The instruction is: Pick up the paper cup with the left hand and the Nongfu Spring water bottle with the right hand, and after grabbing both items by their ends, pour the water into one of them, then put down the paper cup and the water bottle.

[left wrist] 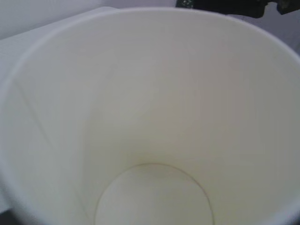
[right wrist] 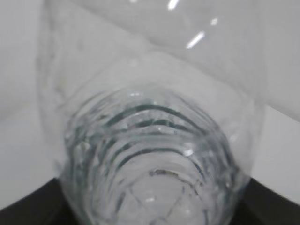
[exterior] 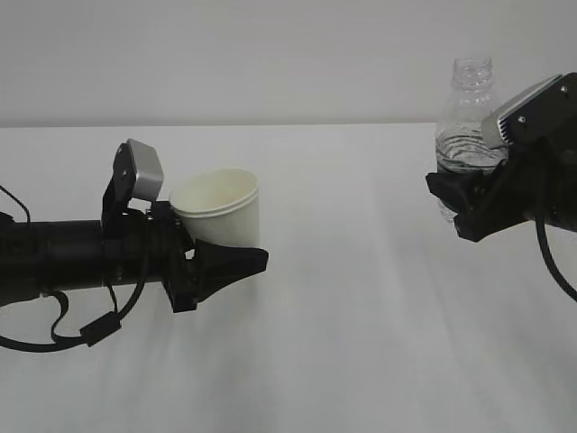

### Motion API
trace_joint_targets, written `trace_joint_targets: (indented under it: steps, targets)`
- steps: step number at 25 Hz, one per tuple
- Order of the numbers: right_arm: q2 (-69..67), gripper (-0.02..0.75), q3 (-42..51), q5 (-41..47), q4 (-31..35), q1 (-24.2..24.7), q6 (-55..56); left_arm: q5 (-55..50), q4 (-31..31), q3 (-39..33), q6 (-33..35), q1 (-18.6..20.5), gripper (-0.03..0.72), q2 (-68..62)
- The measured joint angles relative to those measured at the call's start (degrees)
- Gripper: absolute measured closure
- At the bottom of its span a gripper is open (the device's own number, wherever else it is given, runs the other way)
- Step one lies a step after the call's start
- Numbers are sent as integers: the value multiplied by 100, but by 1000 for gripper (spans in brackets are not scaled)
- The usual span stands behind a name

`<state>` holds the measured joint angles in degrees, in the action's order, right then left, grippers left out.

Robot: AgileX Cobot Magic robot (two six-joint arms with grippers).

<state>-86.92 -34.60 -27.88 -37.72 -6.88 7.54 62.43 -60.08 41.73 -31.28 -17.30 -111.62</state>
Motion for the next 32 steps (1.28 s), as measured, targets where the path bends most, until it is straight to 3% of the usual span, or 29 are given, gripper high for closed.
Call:
trace_joint_targets:
  steps: [15, 32]
  targets:
    - [1004, 267, 0, 1370, -828, -227, 157, -75, -113, 23, -17, -722, 223, 146]
    - [1505, 267, -47, 2418, -1339, -774, 171, -1031, -204, 786, -42, -1645, 223, 226]
